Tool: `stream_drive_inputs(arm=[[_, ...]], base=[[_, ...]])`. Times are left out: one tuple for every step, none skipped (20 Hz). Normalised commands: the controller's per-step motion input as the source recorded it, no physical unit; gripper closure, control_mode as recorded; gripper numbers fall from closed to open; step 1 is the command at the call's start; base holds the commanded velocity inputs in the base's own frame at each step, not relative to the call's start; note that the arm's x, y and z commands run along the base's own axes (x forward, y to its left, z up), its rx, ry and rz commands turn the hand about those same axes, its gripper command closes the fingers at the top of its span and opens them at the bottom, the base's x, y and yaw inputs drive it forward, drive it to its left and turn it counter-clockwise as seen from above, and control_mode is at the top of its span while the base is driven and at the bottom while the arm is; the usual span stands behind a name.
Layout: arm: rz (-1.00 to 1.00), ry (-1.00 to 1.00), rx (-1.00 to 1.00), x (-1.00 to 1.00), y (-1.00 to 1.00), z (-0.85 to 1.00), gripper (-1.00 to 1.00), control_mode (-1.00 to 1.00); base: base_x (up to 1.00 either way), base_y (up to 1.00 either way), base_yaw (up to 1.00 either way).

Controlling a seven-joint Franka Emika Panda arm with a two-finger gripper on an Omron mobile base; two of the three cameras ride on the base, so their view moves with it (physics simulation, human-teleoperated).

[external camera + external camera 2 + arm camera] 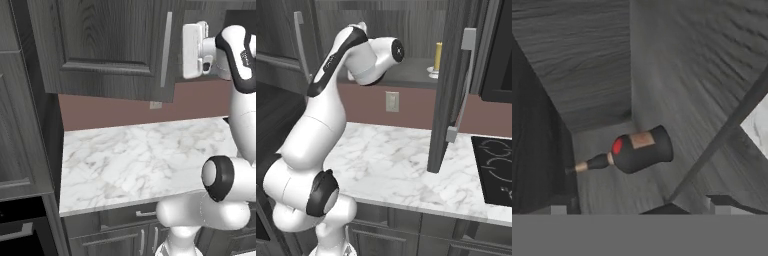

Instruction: Get the candle and the liquor from the cabinet and move them to the dining counter.

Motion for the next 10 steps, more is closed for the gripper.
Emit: stream_drive_inputs(arm=[[0.08, 0.00, 0.09, 0.44, 0.20, 0.00, -1.00, -1.00], [0.11, 0.01, 0.08, 0.40, 0.21, 0.00, -1.00, -1.00], [0.13, 0.05, 0.07, 0.35, 0.25, 0.00, -1.00, -1.00], [0.16, 0.13, 0.07, 0.28, 0.30, 0.00, -1.00, -1.00], [0.20, 0.15, 0.07, 0.23, 0.34, 0.00, -1.00, -1.00], [0.25, 0.12, 0.04, 0.14, 0.39, 0.00, -1.00, -1.00], [0.28, 0.08, 0.01, 0.07, 0.42, 0.00, -1.00, -1.00], [0.30, 0.04, 0.00, 0.05, 0.43, 0.00, -1.00, -1.00], [0.32, 0.02, 0.00, 0.03, 0.37, 0.00, -1.00, -1.00], [0.34, 0.01, 0.01, 0.01, 0.34, 0.00, -1.00, -1.00]], base=[[0.00, 0.00, 0.00], [0.00, 0.00, 0.00], [0.00, 0.00, 0.00], [0.00, 0.00, 0.00], [0.00, 0.00, 0.00], [0.00, 0.00, 0.00], [0.00, 0.00, 0.00], [0.00, 0.00, 0.00], [0.00, 0.00, 0.00], [0.00, 0.00, 0.00]])
